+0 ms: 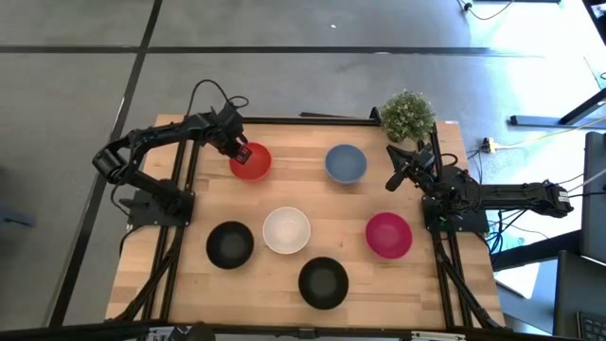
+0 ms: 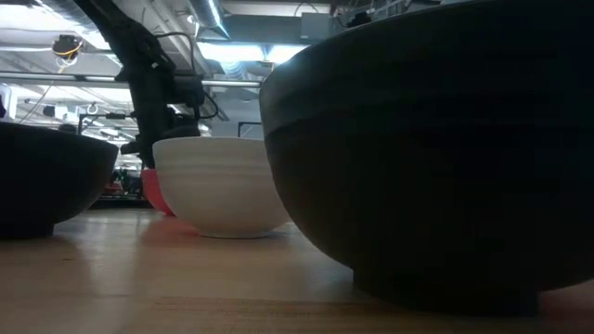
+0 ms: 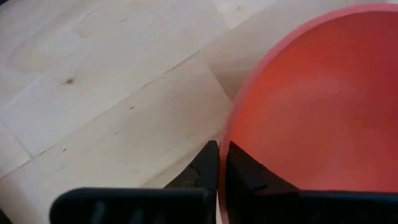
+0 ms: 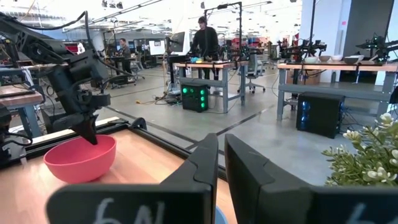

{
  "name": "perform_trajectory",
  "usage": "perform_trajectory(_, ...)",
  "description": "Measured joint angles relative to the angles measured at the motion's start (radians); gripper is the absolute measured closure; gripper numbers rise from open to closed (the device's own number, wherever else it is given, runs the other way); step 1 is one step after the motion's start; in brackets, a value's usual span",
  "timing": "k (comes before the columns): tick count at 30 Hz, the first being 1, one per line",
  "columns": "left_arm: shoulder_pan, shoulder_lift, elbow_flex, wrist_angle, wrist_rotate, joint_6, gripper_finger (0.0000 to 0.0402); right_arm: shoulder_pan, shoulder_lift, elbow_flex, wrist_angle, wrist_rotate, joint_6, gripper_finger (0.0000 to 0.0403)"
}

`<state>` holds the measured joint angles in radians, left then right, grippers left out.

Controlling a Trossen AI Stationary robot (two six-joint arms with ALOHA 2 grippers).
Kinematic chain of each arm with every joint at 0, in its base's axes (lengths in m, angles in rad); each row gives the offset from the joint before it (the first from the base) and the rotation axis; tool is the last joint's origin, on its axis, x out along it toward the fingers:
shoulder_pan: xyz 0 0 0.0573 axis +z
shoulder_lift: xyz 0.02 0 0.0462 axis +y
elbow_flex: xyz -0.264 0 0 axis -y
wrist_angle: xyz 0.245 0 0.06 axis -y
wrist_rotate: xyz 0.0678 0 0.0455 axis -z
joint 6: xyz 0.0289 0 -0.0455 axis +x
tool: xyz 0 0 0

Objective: Nest bowls inside each other
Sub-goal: Stack the orange bowl on top of the white bowl

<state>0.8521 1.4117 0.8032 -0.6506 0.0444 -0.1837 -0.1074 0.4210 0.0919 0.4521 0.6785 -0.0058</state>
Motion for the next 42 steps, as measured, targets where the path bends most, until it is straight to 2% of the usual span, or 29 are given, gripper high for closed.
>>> perform_trajectory(4,0.016,0.001,0.011,-0.015,0.120,-0.005,0.0398,0.000,0.000,0.000,0.000,0.000,0.000,0.0370)
perform_trajectory(8,0.000,0.001,0.065,-0.039,0.155,-0.007,0.0399,0.000,0.000,0.000,-0.001,0.000,0.000,0.0370)
perform_trajectory(13,-0.050,0.001,0.205,-0.145,0.209,0.003,0.0399,0.000,0.000,0.000,-0.005,0.000,-0.001,0.0370)
perform_trajectory(17,-0.149,0.001,0.323,-0.204,0.286,0.001,0.0400,0.000,0.000,0.000,-0.010,0.000,-0.003,0.0370)
perform_trajectory(22,-0.310,0.007,0.426,-0.330,0.287,-0.044,0.0400,0.000,0.000,0.000,-0.010,0.000,-0.003,0.0370)
perform_trajectory(26,-0.435,0.007,0.457,-0.380,0.275,-0.110,0.0401,0.000,0.000,0.000,-0.010,0.000,-0.003,0.0370)
perform_trajectory(33,-0.634,0.031,0.460,-0.309,0.260,-0.215,0.0401,0.000,0.000,0.000,-0.009,0.000,-0.003,0.0370)
perform_trajectory(38,-0.717,0.090,0.461,-0.269,0.205,-0.281,0.0401,0.000,0.000,0.000,-0.008,0.000,0.000,0.0370)
perform_trajectory(42,-0.753,0.161,0.460,-0.176,0.204,-0.295,0.0401,0.000,0.000,0.000,-0.006,0.000,0.002,0.0370)
